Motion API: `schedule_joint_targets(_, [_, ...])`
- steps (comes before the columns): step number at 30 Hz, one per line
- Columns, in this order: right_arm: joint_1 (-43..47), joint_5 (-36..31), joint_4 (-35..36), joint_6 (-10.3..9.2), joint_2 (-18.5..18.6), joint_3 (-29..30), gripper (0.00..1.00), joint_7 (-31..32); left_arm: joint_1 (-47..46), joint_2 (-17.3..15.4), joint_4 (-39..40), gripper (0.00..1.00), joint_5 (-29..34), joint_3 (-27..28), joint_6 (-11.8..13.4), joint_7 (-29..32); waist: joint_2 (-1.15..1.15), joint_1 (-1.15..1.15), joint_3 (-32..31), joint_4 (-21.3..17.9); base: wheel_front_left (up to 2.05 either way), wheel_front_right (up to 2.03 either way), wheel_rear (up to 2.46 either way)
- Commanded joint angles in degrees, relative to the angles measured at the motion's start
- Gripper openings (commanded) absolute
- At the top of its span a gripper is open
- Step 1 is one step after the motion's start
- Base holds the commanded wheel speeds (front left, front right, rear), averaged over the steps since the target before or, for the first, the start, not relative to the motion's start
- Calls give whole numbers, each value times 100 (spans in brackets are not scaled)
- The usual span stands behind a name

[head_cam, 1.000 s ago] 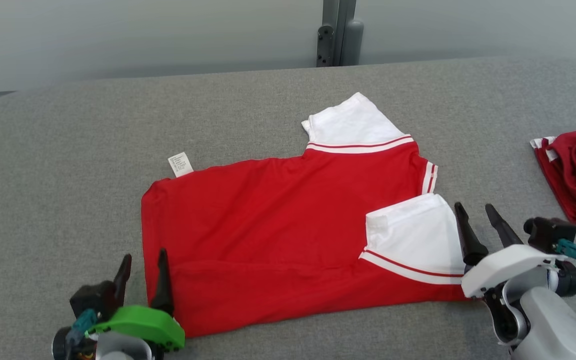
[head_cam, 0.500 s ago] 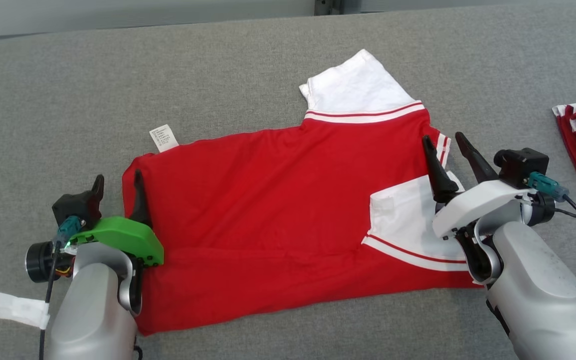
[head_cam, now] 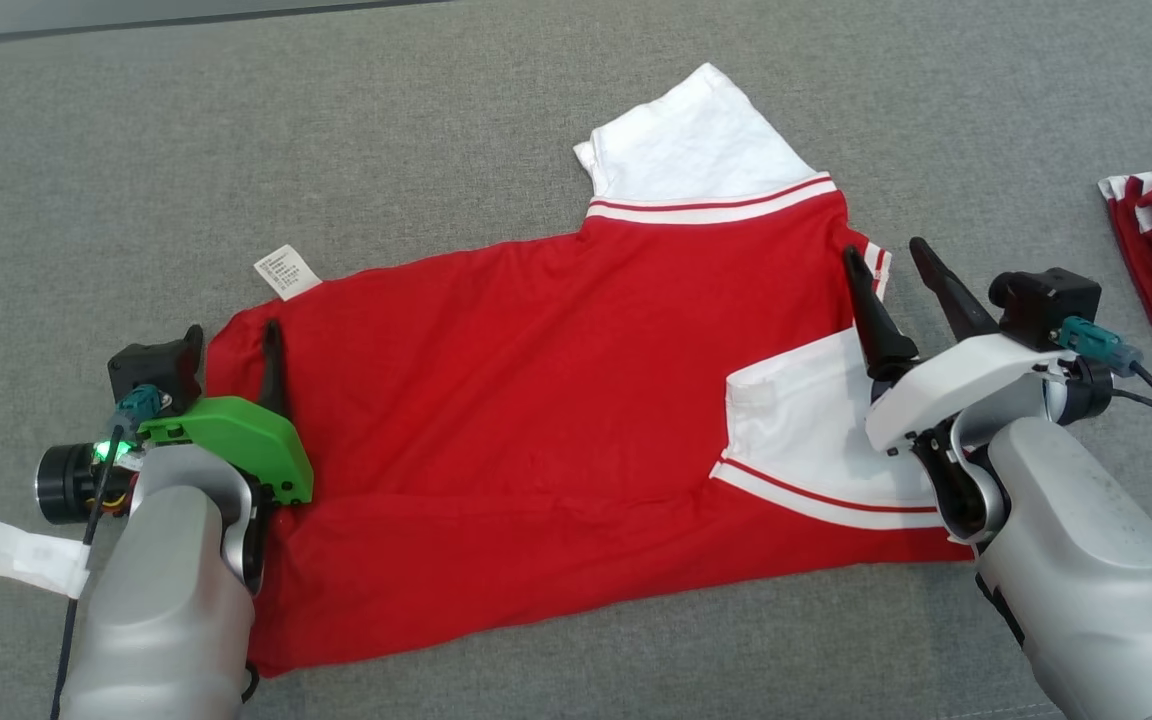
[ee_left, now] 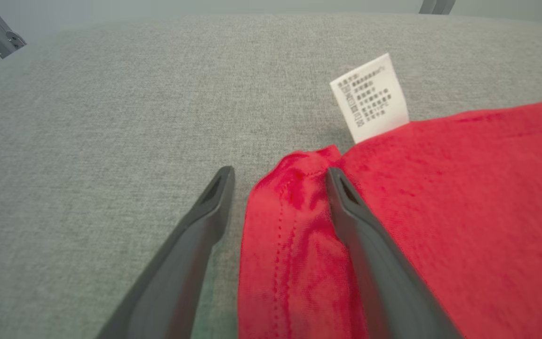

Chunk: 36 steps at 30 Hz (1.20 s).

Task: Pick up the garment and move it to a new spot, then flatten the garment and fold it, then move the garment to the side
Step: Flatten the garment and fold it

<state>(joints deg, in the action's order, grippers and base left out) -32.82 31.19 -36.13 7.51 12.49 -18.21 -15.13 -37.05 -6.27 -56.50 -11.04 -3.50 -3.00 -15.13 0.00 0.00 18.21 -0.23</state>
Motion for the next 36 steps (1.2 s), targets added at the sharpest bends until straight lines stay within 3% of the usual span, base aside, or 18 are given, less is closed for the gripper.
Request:
schedule_joint_targets(1, [-108, 33, -11, -5, 43, -19, 100, 1, -157, -53, -99, 65, 54, -37, -15, 5, 0, 0, 5, 12, 0, 0, 0])
schedule_joint_targets(2, [-128, 38, -20, -5, 56, -36, 100, 1, -191, -48, -209, 44, 55, -70, -29, 6, 0, 0, 4, 25, 0, 0, 0])
schedule_joint_targets(3, [-146, 40, -28, -5, 63, -51, 100, 1, -224, -42, -299, 8, 61, -95, -54, 12, 0, 0, 1, 38, 0, 0, 0])
schedule_joint_targets(4, [-181, 43, -33, -5, 79, -70, 100, 0, -287, -47, -392, 0, 78, -130, -67, 13, 0, 0, -5, 58, 0, 0, 0])
schedule_joint_targets(13, [-769, 174, -302, -5, 225, -311, 100, 57, -732, 26, -720, 0, 94, -314, -117, 105, 0, 0, 40, 323, 0, 0, 0])
schedule_joint_targets(26, [-2663, -18, -1645, -5, 617, -671, 100, 1129, -968, 307, 120, 0, -153, -558, -137, -4, 0, 0, 695, 1213, 0, 0, 0])
schedule_joint_targets(30, [-3129, -54, -2057, -5, 663, -779, 100, 1486, -852, 330, 482, 0, -495, -891, -178, -6, 0, 0, 927, 1446, 0, 0, 0])
schedule_joint_targets(36, [-3607, -158, -2635, -5, 709, -911, 100, 1874, -806, 327, 885, 0, -1095, -1594, 37, -2, 0, 0, 1157, 1684, 0, 0, 0])
